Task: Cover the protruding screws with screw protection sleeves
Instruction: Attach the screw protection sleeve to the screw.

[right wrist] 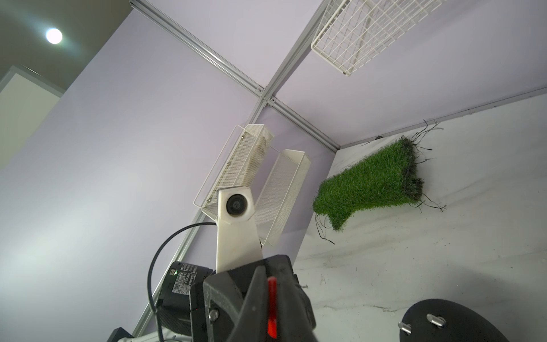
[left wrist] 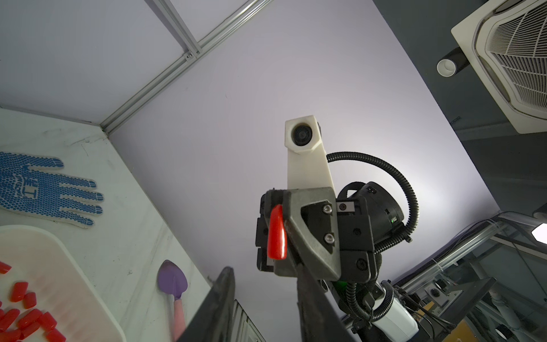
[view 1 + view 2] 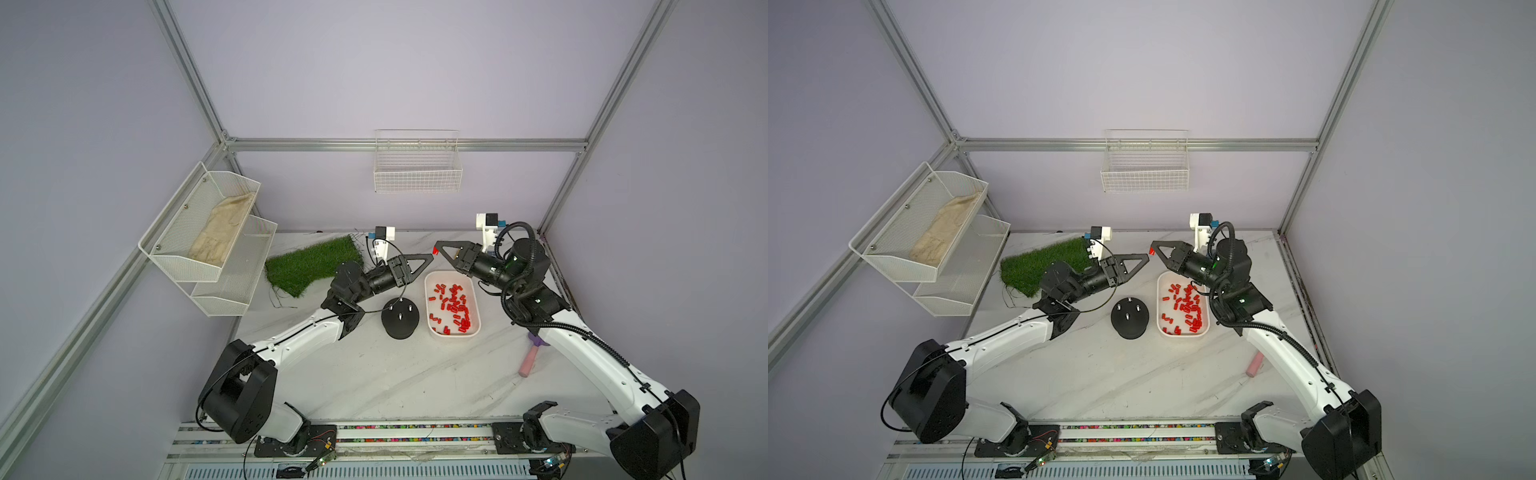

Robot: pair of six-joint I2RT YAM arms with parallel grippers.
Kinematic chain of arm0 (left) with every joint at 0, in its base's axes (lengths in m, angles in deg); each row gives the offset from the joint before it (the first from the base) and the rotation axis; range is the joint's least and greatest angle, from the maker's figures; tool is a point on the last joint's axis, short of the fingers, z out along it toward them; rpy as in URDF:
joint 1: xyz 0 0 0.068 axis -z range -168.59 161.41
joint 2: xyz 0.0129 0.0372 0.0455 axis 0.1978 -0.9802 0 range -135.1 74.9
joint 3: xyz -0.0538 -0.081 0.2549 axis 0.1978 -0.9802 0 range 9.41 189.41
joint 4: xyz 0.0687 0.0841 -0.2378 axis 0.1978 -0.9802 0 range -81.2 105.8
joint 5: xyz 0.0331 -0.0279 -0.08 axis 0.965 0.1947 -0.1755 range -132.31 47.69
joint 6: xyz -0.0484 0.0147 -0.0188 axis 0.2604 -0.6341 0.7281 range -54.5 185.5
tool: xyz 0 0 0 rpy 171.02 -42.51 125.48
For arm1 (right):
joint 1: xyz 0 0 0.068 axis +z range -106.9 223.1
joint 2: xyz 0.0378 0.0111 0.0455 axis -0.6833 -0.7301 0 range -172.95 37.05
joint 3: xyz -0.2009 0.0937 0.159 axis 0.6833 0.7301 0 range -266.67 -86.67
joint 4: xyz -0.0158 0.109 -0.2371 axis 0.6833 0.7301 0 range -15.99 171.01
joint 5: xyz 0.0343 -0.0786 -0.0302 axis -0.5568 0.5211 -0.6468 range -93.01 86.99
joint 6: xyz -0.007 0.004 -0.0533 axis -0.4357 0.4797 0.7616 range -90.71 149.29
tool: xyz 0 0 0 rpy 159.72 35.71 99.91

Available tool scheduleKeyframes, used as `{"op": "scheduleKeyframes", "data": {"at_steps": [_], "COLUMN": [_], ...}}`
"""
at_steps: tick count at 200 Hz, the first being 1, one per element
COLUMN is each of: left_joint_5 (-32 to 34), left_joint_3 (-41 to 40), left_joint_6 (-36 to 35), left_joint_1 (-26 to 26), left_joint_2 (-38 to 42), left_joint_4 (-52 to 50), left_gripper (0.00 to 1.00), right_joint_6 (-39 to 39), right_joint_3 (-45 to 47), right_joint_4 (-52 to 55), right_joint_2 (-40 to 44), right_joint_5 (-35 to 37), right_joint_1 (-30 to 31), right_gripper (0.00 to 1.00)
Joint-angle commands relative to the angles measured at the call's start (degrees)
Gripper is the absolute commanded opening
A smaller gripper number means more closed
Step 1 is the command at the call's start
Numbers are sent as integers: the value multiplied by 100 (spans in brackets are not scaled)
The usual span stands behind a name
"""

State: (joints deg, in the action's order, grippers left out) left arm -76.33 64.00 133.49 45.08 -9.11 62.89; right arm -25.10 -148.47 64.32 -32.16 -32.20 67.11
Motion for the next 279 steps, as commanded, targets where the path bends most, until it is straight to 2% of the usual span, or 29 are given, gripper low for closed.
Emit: {"op": "scheduleKeyframes", "data": {"at_steps": [1,63,113,140,176,189,206,219,236,253,279], "left_joint_5": [-104,-149,-179,-193,-191,-192,-193,-174,-213,-355,-738], "left_joint_3": [385,489,491,500,498,512,523,531,526,565,568], "left_joint_6": [87,201,253,268,277,277,214,114,6,-171,-419], "left_joint_1": [19,26,26,30,33,26,26,26,17,-51,-249], "left_joint_2": [-24,-114,-124,-142,-159,-160,-134,-101,-39,57,230], "left_joint_4": [431,705,768,775,783,769,732,619,412,-35,-762], "left_gripper": [34,36,25,22,11,4,3,1,0,0,0], "right_joint_6": [-197,-153,-176,-206,-191,-186,-145,5,129,457,1131], "right_joint_3": [40,87,89,115,117,132,152,84,-41,-263,-715], "right_joint_4": [-338,-307,-390,-454,-446,-446,-404,-205,8,449,1424], "right_joint_2": [71,26,8,11,12,18,21,-13,-27,-16,-58], "right_joint_5": [-135,-205,-207,-206,-227,-222,-219,-277,-315,-387,-527], "right_joint_1": [-13,-18,-14,-12,-19,-19,-17,-17,-26,-91,-176], "right_gripper": [10,10,10,10,10,11,11,15,32,37,38]}}
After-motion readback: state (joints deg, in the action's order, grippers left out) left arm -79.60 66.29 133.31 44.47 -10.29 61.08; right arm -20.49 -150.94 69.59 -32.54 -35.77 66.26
